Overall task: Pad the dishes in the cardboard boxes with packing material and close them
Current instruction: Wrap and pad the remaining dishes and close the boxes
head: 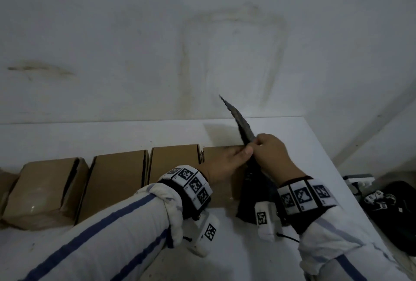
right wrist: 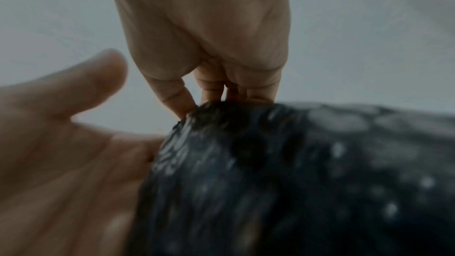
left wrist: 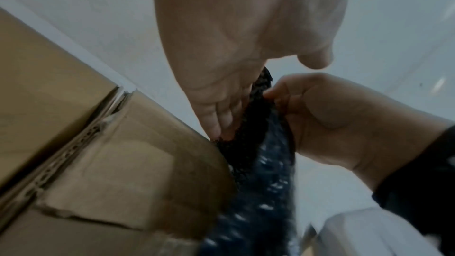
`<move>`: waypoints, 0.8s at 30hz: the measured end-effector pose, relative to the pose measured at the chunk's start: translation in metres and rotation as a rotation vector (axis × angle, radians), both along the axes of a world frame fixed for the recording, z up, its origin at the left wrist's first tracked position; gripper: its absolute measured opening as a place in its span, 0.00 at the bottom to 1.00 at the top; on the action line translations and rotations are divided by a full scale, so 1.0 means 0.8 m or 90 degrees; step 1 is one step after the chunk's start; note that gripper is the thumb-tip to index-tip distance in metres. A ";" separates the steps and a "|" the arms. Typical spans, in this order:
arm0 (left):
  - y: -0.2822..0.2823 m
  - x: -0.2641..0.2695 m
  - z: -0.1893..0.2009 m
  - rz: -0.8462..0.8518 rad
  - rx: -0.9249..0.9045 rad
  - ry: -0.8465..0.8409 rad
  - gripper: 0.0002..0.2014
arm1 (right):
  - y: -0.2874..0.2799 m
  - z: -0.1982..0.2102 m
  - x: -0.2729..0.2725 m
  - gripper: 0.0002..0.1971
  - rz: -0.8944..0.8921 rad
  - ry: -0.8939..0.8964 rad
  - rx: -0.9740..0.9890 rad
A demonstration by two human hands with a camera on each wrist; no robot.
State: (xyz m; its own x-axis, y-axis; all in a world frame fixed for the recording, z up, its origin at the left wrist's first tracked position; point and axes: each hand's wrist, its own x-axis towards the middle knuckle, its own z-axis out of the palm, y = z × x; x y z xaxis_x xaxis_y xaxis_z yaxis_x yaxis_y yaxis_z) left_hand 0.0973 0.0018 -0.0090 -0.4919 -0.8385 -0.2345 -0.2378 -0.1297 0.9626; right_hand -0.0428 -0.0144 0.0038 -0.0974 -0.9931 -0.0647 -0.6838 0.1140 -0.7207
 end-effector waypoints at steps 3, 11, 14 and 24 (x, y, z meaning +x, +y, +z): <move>-0.004 0.026 0.000 0.159 0.024 0.045 0.43 | 0.004 0.012 0.050 0.08 0.096 -0.078 0.002; 0.008 0.180 0.027 0.400 -0.027 0.005 0.10 | -0.008 0.029 0.130 0.11 0.022 -0.201 0.012; 0.031 0.245 0.047 0.471 -0.007 0.078 0.14 | -0.007 0.028 0.176 0.10 0.024 -0.303 0.150; 0.103 0.491 0.051 0.623 -0.044 -0.022 0.21 | 0.015 0.045 0.380 0.21 0.253 -0.513 0.210</move>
